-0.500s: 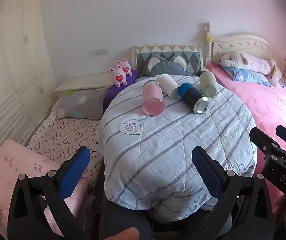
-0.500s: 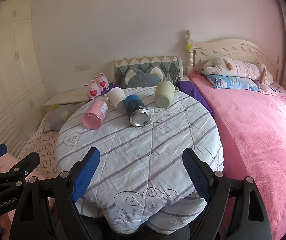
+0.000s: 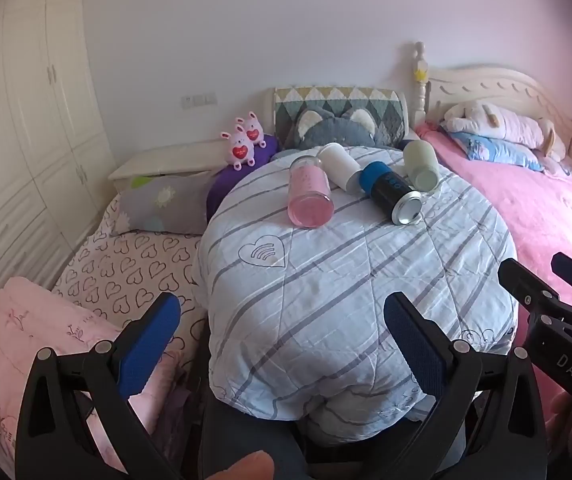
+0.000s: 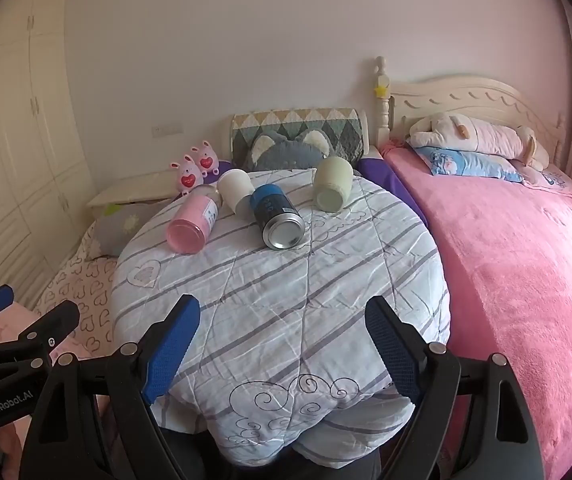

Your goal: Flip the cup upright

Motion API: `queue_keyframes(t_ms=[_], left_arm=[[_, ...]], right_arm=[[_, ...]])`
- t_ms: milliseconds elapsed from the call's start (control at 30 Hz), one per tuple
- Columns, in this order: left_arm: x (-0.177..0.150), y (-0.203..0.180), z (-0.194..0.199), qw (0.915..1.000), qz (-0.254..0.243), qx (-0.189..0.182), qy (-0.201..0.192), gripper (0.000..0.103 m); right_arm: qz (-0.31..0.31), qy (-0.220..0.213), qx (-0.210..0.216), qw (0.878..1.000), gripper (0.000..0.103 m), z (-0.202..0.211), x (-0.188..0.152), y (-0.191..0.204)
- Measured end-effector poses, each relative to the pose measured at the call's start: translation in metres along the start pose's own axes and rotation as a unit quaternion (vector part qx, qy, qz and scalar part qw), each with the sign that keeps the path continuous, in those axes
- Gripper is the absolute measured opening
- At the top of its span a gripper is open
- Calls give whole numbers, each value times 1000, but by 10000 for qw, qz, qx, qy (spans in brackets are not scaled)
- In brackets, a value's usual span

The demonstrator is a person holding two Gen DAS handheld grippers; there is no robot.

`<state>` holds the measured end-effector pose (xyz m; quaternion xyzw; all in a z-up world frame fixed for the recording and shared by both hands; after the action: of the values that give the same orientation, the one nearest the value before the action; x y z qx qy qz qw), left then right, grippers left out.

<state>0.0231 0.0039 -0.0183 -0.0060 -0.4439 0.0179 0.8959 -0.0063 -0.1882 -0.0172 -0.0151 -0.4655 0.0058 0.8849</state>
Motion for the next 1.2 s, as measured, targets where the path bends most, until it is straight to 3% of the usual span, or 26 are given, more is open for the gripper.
queue_keyframes(t_ms=[167,600,967,1200], left_arm=[[0,5,-12,10000,-8,33,66,103],[38,3,-80,9986,49,214,481,103],[88,-10,-152,9969,22,286,729,103],[127,-21,-200,9966,44,302,770,103]], right_arm=[[55,109,30,9999,86,-15,2,2],[149,577,19,9982,86,-79,27,6],[79,978,7,9952,86,-155,72,-10],[-43,1122,-223,9934,86,-213,112,-36]])
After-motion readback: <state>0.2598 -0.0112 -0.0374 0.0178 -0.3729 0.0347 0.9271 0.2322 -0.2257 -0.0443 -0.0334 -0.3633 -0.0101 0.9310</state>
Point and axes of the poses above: each gripper's, at about its wrist camera, not at the fingertips, and z roughly against the way its jaws point, y to its left, x to its top, the point moved 2 cm from there along -z, roughly the way its jaws point, and after that the axes turned 8 degrees about z, right-handed, at the moved point
